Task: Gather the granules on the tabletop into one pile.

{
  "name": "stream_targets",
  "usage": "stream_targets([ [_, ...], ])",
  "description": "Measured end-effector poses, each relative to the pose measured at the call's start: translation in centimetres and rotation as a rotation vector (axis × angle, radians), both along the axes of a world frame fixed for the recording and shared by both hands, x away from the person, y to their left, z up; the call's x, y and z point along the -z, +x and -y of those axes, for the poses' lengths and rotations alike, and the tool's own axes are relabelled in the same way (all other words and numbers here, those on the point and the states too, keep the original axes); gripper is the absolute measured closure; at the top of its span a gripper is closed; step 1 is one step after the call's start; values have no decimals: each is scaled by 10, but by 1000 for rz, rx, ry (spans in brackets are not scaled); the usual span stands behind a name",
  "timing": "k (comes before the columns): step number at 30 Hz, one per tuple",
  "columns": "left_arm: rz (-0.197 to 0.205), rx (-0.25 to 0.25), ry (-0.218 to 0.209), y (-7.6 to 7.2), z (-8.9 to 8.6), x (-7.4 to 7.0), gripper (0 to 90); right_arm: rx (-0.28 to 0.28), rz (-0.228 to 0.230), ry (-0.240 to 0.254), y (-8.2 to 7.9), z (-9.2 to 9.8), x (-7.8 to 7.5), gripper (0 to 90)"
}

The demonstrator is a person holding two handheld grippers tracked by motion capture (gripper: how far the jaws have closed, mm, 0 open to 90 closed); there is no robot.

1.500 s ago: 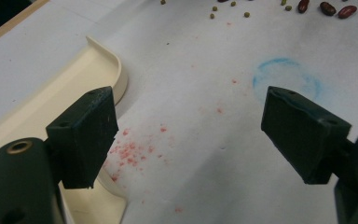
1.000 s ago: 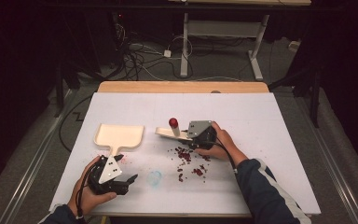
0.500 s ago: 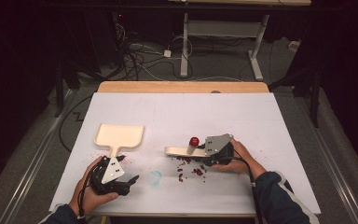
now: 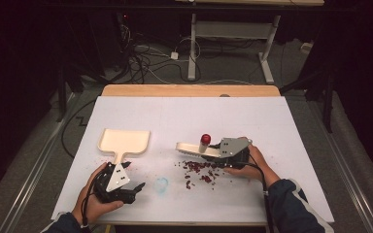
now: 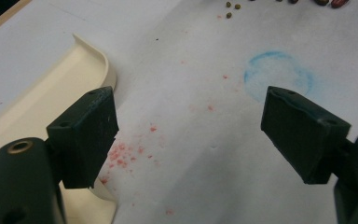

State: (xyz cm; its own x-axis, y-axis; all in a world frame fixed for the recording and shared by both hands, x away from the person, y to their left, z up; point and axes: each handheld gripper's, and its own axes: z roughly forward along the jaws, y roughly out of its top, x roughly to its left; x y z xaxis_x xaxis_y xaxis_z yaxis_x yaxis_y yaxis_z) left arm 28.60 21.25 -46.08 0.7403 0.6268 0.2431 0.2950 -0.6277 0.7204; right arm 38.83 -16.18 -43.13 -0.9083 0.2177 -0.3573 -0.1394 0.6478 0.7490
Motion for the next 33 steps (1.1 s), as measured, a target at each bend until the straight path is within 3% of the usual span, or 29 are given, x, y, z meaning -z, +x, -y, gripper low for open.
stream_targets([
  [4,1,-1,2,0,0,0,181,38,2,35,-5,2,-9,682],
  [5,3,-1,2,0,-1,0,181,41,-22,81,-13,3,-17,682],
  [6,3,-2,2,0,-1,-1,181,41,-22,81,-13,3,-17,682],
  [7,5,-2,2,-1,-1,-1,182,41,-44,98,-16,3,-21,682],
  [8,7,-2,2,-1,-1,-1,181,24,-114,141,-30,2,-31,682],
  [10,10,-4,1,-1,-2,-2,181,0,-164,143,-42,0,-36,682],
  [11,12,-5,-1,-2,-2,-2,181,0,-164,143,-42,0,-36,682],
  [12,13,-5,0,-2,-3,-3,181,-31,-224,136,-56,-4,-37,682],
  [13,15,-5,0,-3,-3,-3,181,-31,-224,136,-56,-4,-37,682],
  [14,17,-6,-2,-3,-3,-3,181,-50,-259,131,-63,-6,-36,682],
  [17,18,-10,-6,-4,-4,-4,181,-86,-313,73,-81,-9,-32,682],
  [20,17,-9,-7,-3,-5,-4,181,-107,-377,58,-90,-7,-24,682],
  [23,15,-5,-3,-2,-3,-4,181,-84,-396,2,-91,-7,-13,682],
  [28,11,-2,0,-1,-2,-3,181,-44,-421,-30,-77,-9,1,682],
  [33,9,0,0,-1,-2,-3,181,32,-437,3,-54,3,4,682],
])
